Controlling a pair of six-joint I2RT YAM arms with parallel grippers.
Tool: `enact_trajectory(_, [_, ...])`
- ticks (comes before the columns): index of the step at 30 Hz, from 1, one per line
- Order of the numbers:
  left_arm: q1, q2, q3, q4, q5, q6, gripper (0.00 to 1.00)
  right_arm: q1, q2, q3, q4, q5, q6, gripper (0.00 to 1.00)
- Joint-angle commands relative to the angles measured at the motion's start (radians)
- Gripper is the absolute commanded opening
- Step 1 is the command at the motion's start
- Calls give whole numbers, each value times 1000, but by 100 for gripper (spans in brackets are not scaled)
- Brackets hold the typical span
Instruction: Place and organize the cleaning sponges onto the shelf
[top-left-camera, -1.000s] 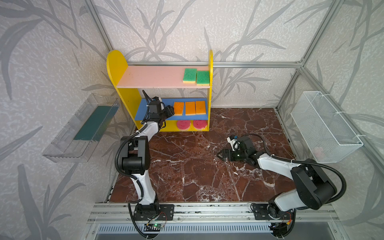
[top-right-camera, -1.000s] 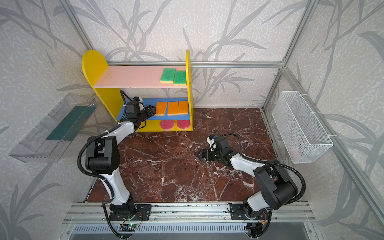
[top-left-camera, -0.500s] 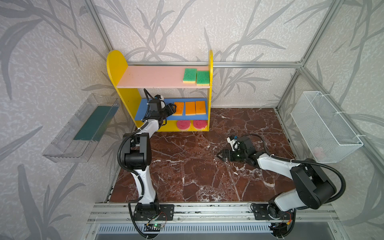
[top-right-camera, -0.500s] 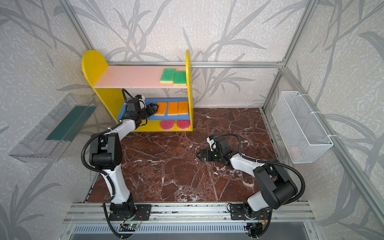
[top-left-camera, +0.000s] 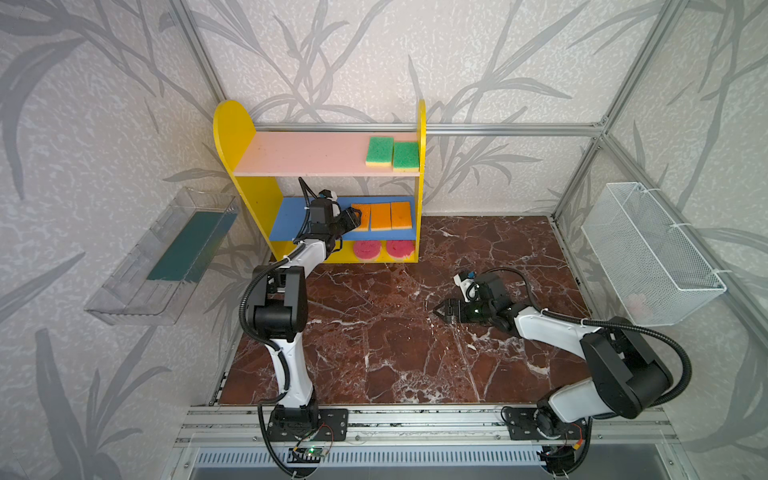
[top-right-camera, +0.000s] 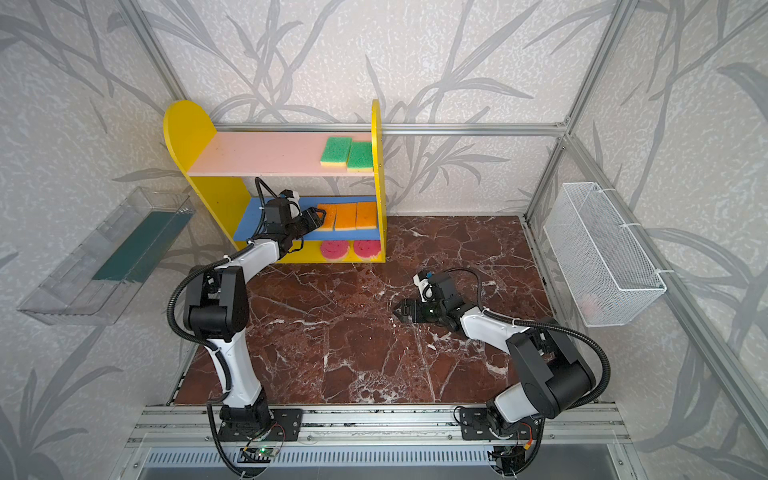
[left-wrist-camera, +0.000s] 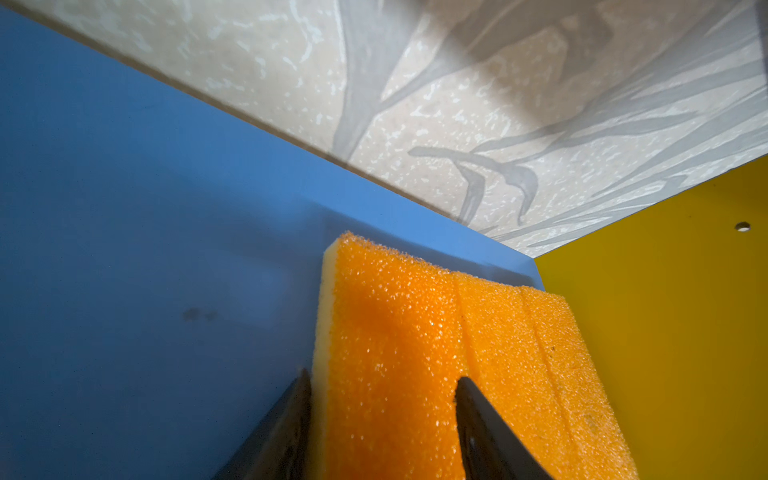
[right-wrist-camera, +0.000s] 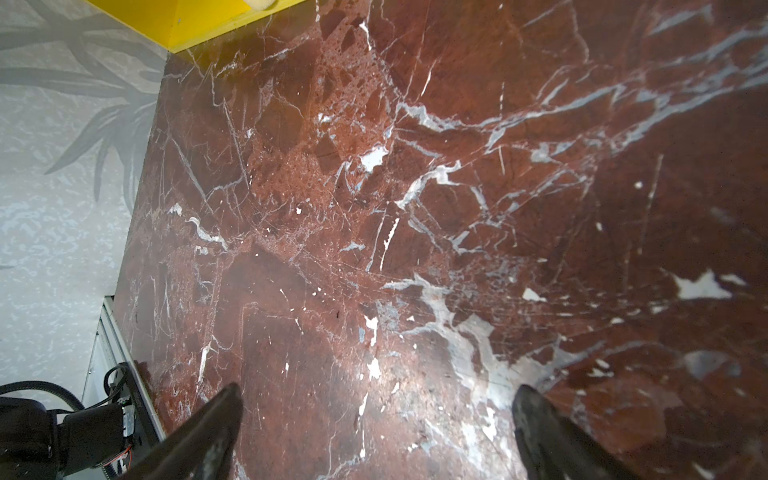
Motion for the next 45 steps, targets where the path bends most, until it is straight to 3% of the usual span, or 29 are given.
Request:
enact_trajectory(1, [-19,33,-7,-7,-22,-29,57,-3,-18,-2,12,-6,-5,99])
enact_trajectory(15, [-70,69,45,-7,-52,-51,57,-3,-34,-1,-1,-1,-9,99])
enact_trajectory(24, [-39,-7,-4,-32,-67,-10,73,-3,-33,0,2,-3,-8,99])
enact_trajectory(37, [-6,-138,-91,-87,-99,53,81,-3,-70,-2,-20,21,-26,99])
enact_trajectory(45, [-9,-396,-382,-26,-151,34,83,-4,-136,-15,-40,87,-50,99])
